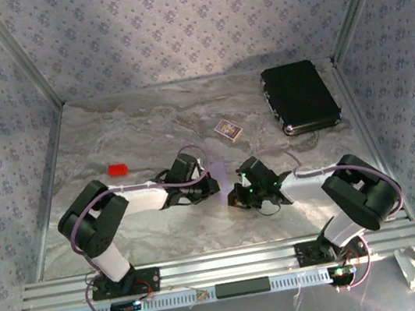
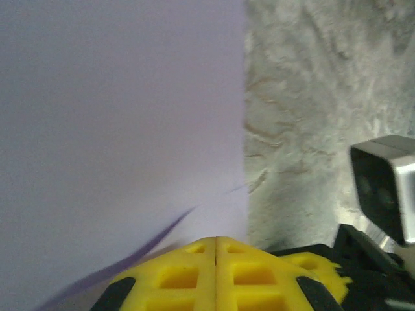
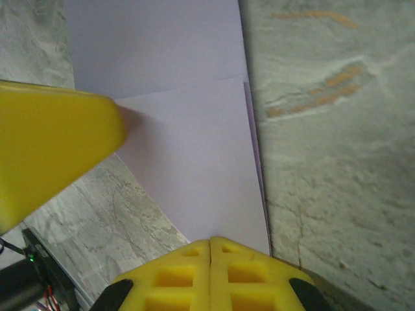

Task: Fold a paper plane with a square sheet of paper (pick it up from the middle)

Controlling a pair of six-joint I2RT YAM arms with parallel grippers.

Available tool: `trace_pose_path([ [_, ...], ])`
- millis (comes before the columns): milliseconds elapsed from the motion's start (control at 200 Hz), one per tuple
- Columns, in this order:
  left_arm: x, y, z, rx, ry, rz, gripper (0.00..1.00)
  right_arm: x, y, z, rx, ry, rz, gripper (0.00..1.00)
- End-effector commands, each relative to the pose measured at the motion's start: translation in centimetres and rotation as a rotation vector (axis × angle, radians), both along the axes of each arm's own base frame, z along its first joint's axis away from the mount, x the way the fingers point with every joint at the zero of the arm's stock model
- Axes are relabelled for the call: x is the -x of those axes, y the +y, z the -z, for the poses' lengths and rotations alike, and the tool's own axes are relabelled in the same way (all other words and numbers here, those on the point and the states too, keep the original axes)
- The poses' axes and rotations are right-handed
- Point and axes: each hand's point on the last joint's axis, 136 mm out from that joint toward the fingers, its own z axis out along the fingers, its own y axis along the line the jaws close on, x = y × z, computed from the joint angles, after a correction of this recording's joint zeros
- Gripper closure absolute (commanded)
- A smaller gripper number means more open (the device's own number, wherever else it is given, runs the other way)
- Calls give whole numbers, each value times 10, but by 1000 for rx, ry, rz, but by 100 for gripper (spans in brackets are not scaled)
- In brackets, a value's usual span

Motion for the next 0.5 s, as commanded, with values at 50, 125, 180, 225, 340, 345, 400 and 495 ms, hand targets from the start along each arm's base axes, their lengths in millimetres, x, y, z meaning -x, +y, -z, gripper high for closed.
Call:
trace_pose_path([
  [50, 0, -3, -3, 28, 7, -11, 94, 13, -21, 24, 83, 89, 102, 100],
  [125, 2, -1, 1, 19, 16, -9, 94, 14, -20, 24, 86, 91, 101, 100],
  [180, 3, 0, 5, 13, 26, -15, 95, 14, -20, 25, 90, 96, 113, 100],
  [225, 5, 3, 10, 0, 50, -37, 96, 14, -19, 26, 85, 95, 121, 100],
  [340, 11, 4, 13, 6, 63, -53, 96, 15, -15, 26, 81, 99, 118, 100],
  [345, 11, 5, 14, 5, 63, -55, 96, 15, -15, 26, 81, 99, 118, 100],
  [400, 9, 5, 11, 19, 47, -62, 95, 16, -15, 27, 87, 101, 121, 100],
  [495, 10, 2, 9, 39, 33, -52, 95, 17, -17, 30, 92, 110, 125, 100],
])
